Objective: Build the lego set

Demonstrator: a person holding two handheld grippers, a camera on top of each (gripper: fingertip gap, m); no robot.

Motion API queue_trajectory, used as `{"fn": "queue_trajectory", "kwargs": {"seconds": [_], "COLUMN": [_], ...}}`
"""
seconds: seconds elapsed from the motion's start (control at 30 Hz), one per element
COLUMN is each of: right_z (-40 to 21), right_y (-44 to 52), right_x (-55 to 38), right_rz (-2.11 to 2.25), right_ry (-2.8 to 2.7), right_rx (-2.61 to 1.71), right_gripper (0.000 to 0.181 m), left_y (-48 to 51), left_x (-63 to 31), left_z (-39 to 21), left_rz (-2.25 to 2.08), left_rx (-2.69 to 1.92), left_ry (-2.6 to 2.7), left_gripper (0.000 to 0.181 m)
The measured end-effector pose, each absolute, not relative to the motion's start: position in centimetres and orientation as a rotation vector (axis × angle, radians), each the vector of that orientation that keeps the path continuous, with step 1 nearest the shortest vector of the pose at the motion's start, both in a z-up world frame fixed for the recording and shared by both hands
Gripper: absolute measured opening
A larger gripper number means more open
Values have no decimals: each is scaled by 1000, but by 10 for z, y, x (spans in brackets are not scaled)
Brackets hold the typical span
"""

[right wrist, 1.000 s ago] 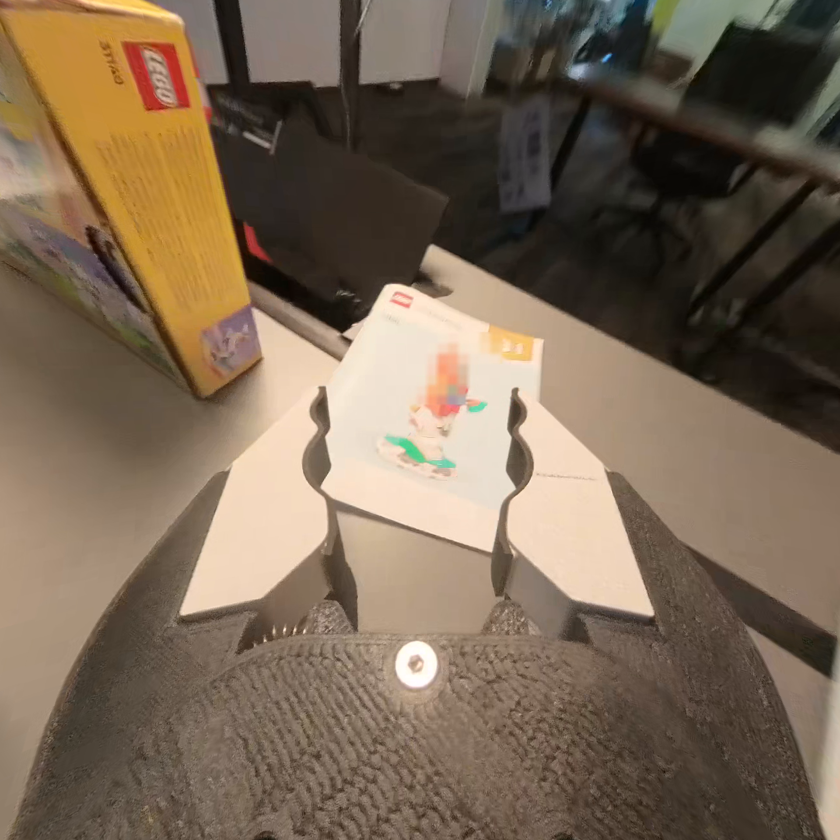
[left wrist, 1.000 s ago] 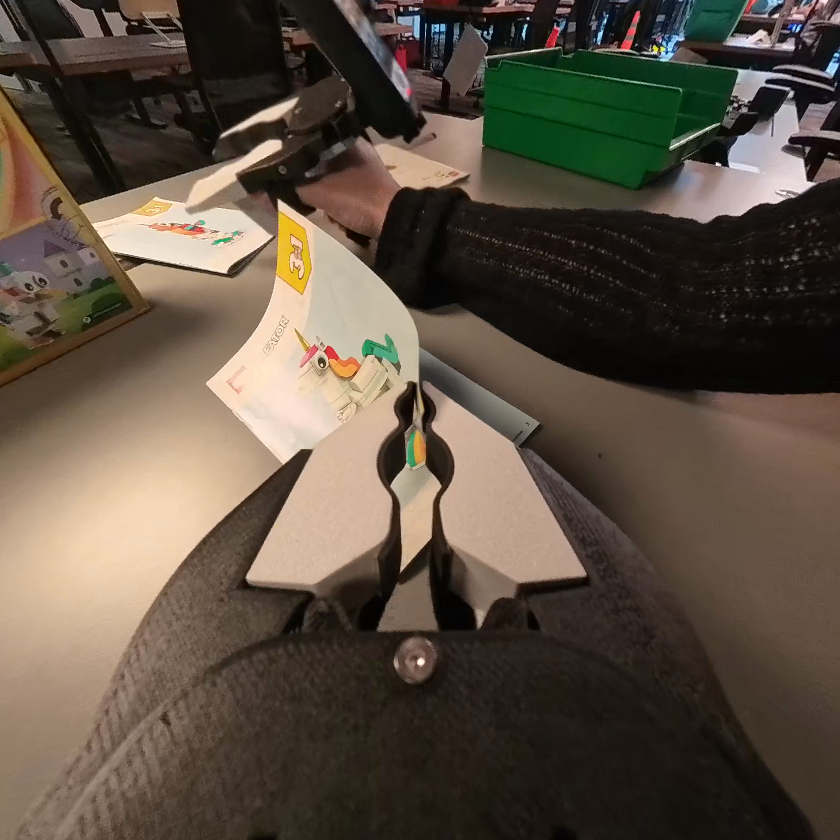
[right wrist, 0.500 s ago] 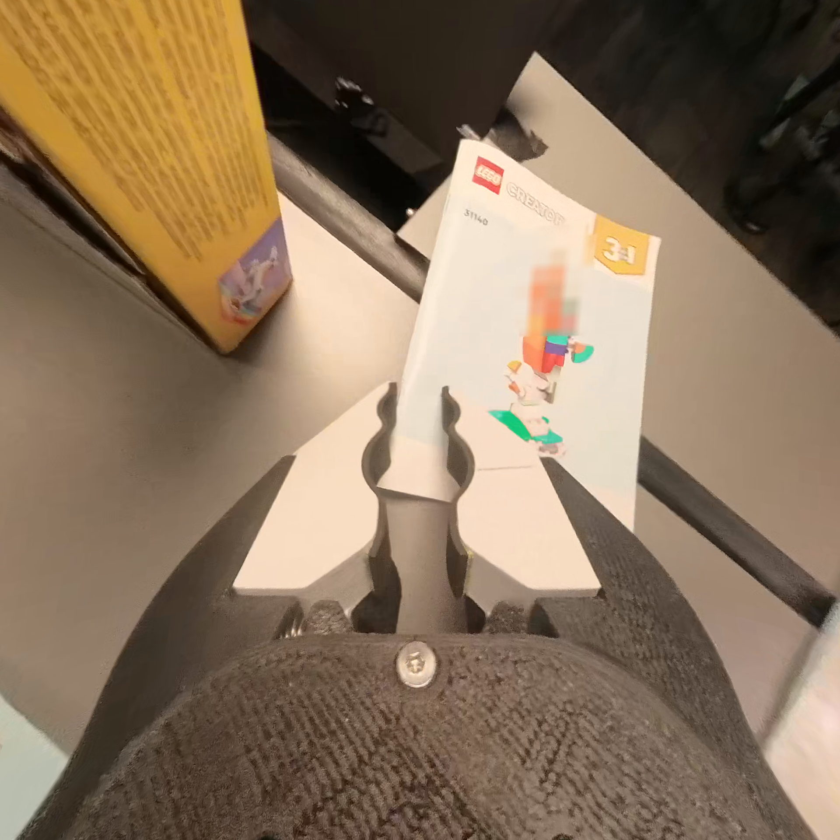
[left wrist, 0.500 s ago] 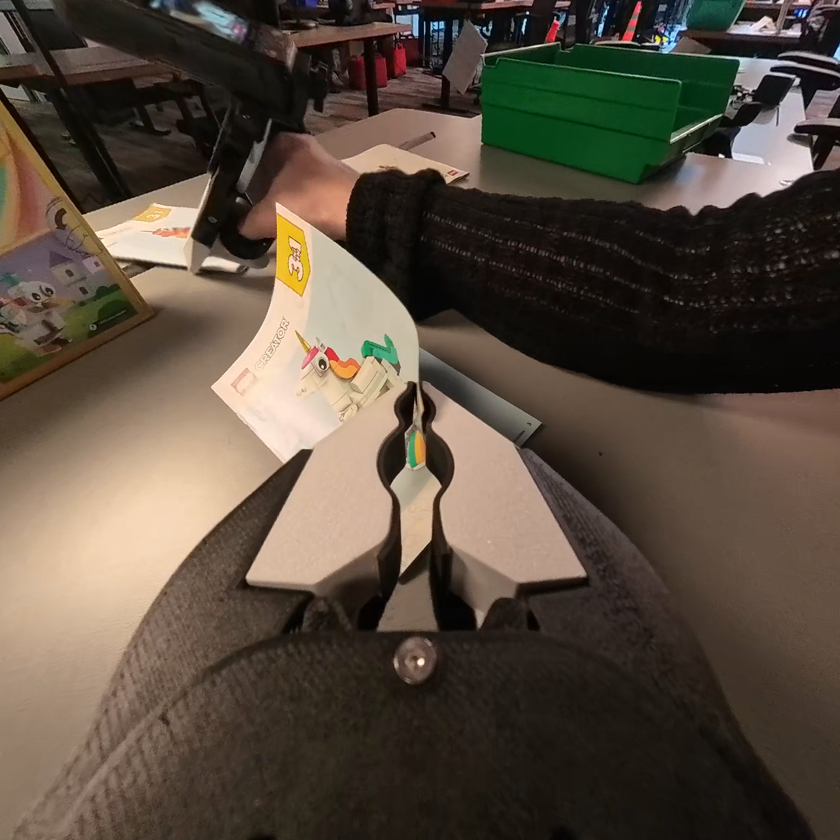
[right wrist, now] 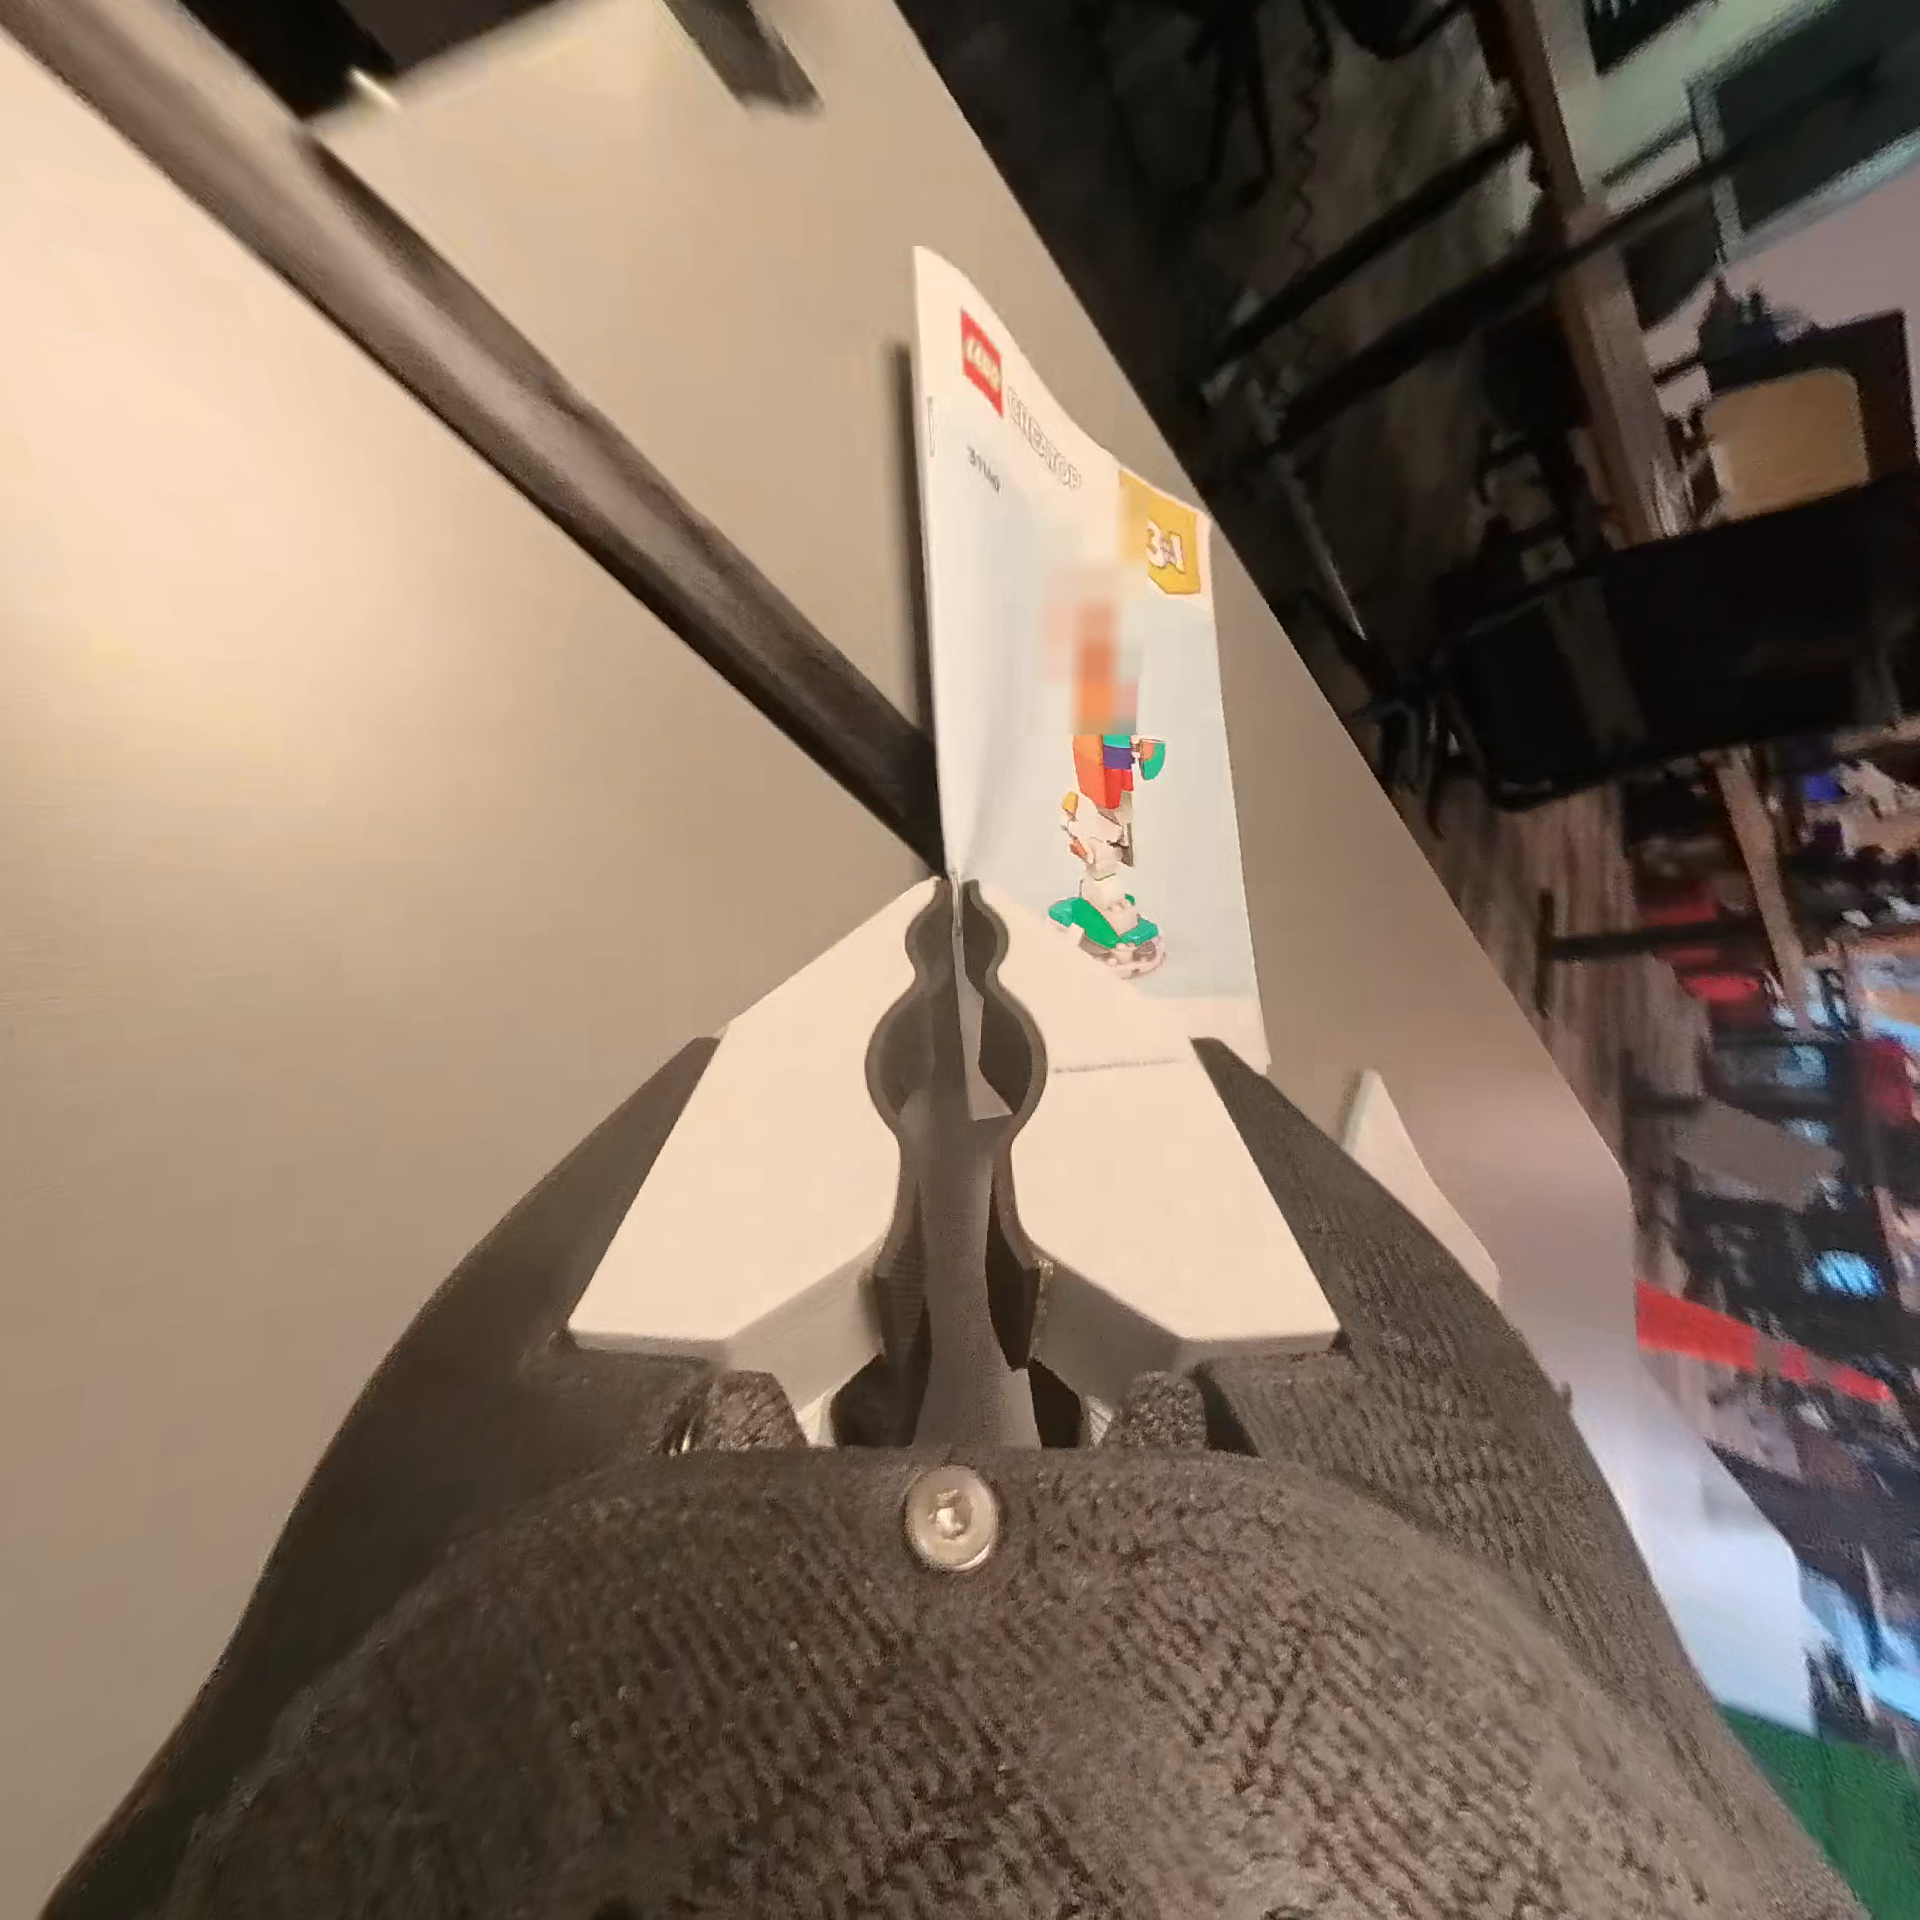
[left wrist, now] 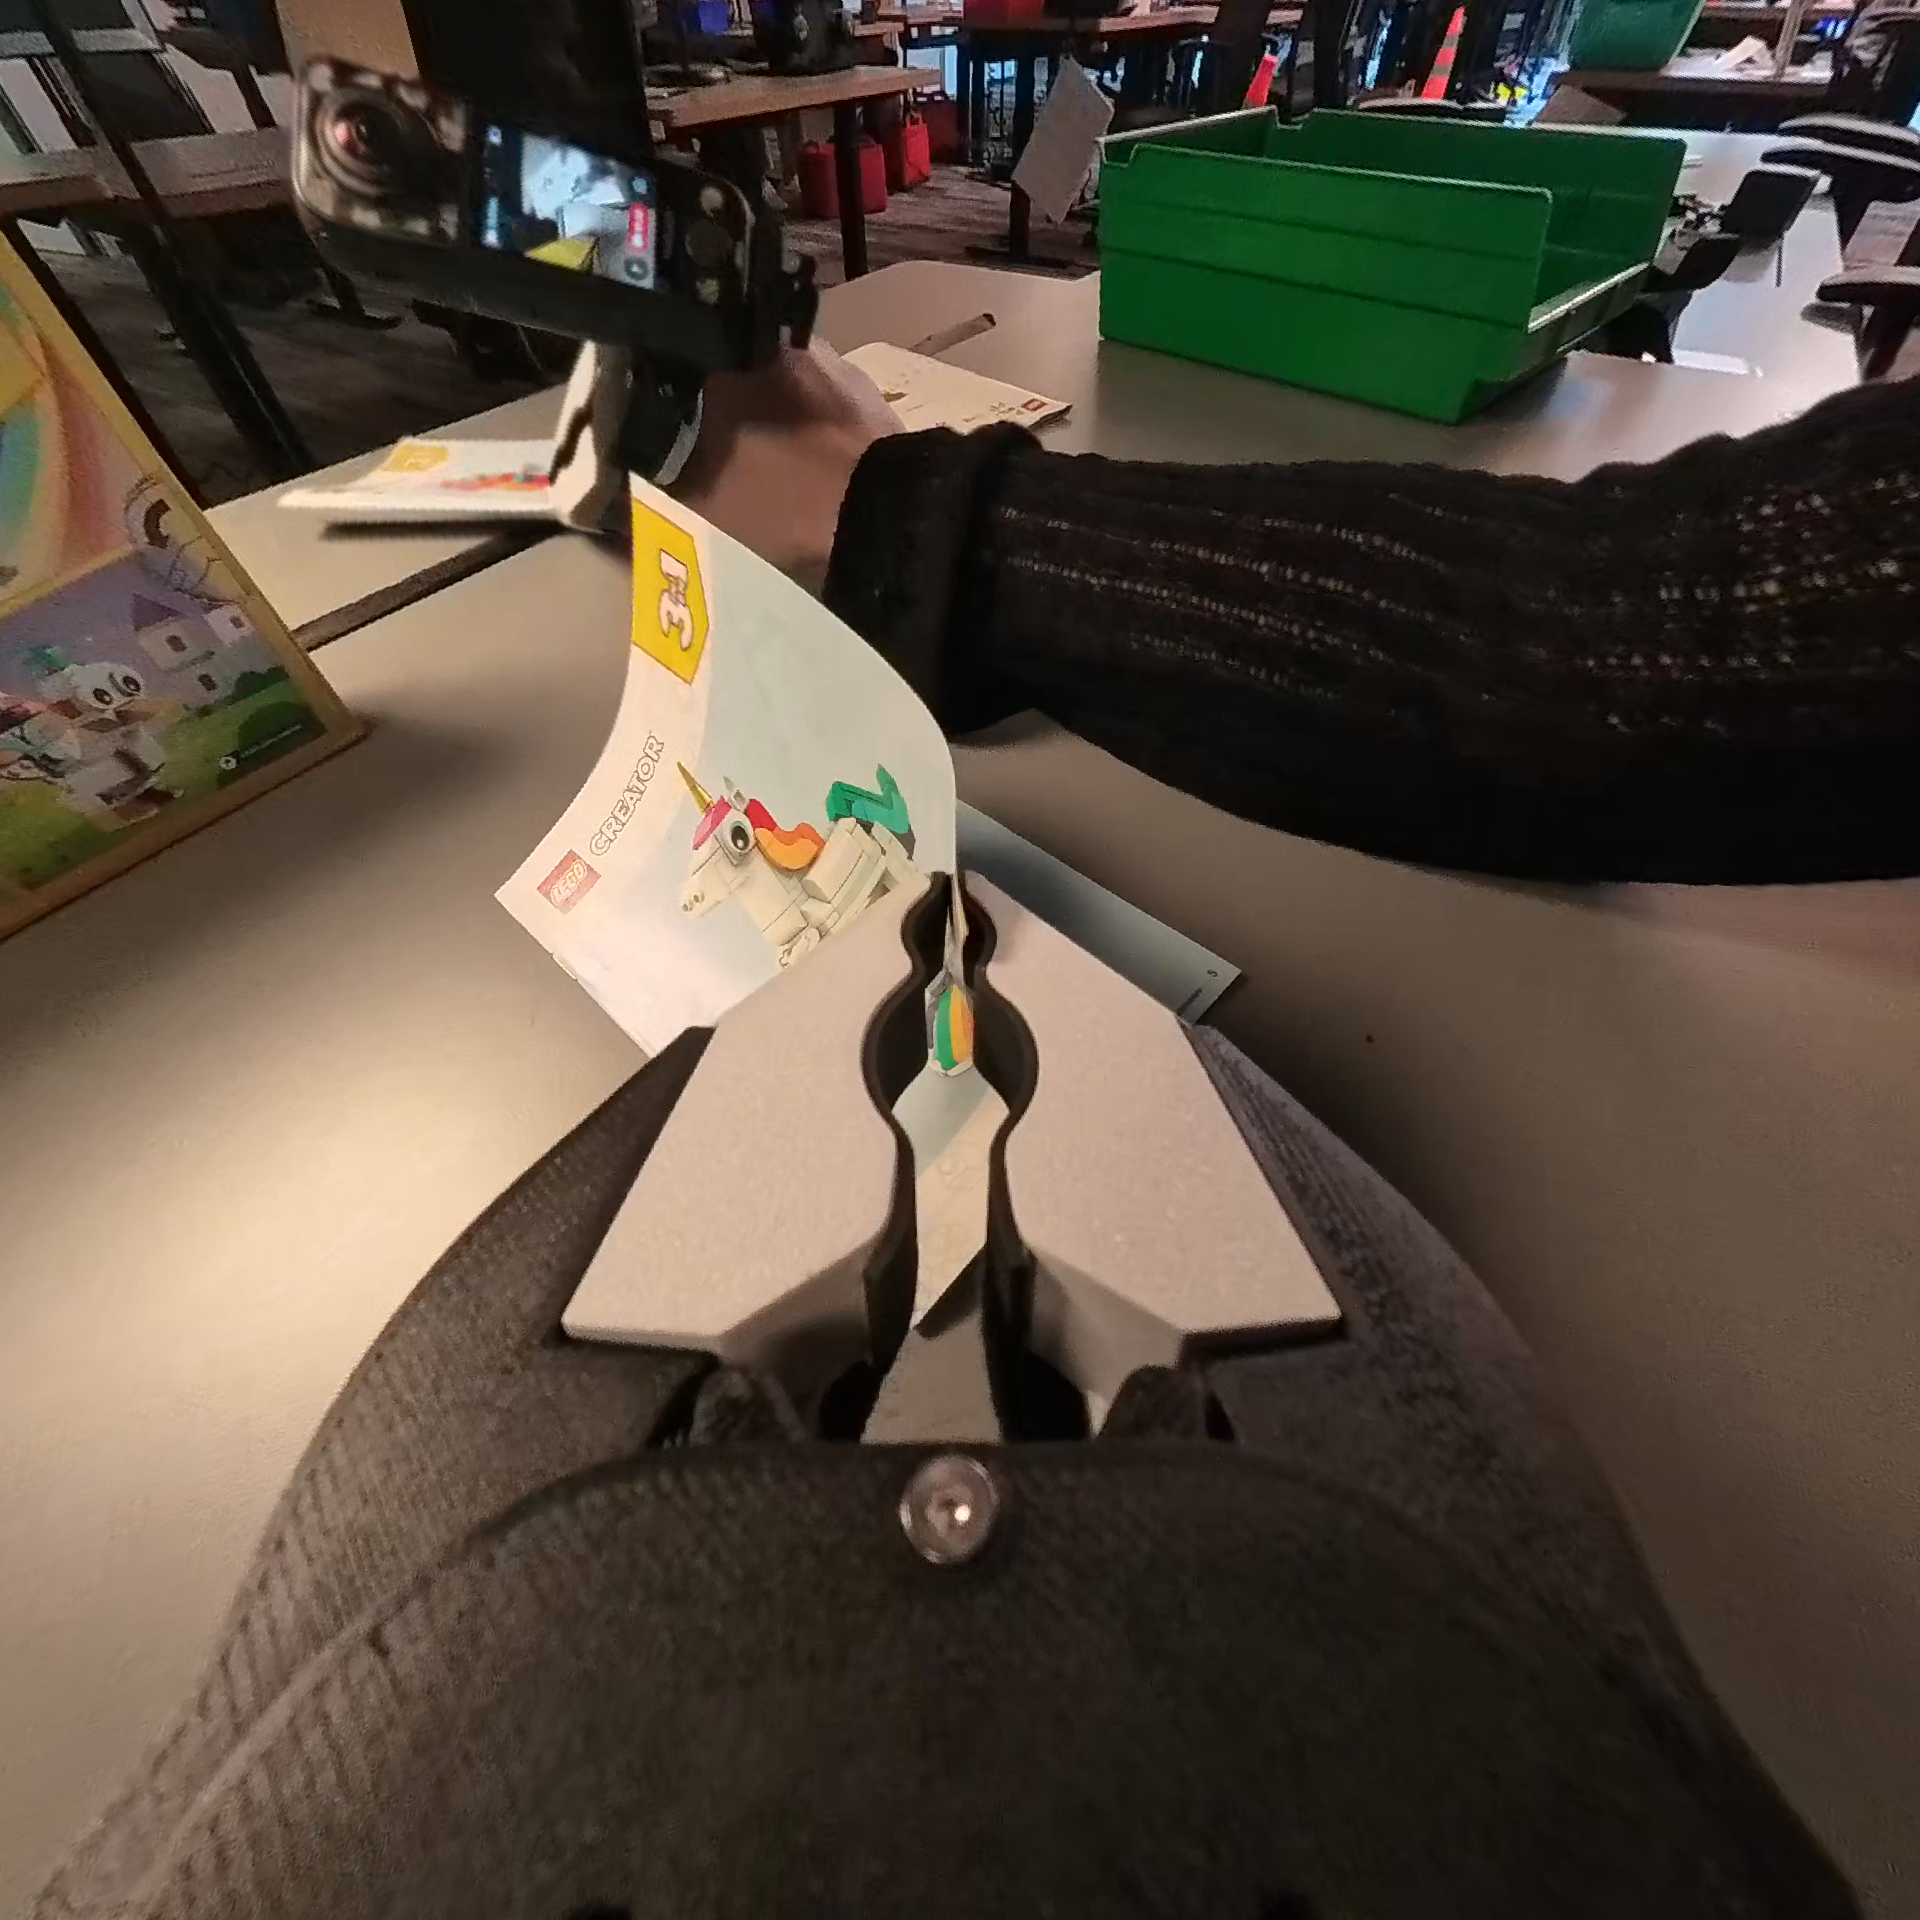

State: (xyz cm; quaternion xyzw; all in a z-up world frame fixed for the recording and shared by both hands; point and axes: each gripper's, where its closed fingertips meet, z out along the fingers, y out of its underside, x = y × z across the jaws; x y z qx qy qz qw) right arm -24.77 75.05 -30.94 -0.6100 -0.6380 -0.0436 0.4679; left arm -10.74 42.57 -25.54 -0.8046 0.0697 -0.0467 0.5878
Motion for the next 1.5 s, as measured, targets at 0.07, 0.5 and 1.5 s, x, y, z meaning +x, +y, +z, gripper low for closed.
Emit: {"fn": "queue_trajectory", "kwargs": {"seconds": [0.07, 0.5, 1.5], "right_z": [-313, -279, -236], "right_y": [769, 791, 744], "right_x": [-241, -266, -236], "right_rz": [-163, 492, 399], "right_ry": [-1516, -1216, -1125], "right_rx": [-1558, -1644, -1288], "right_gripper": [0, 29, 38], "left_y": [426, 426, 425], "left_x": [-107, -108, -115], "left_z": [-256, -256, -245], "left_rz": [-109, -112, -74], "left_rx": [-1877, -1875, -1834], "left_ry": [163, 161, 120], "left_gripper": [0, 0, 0]}}
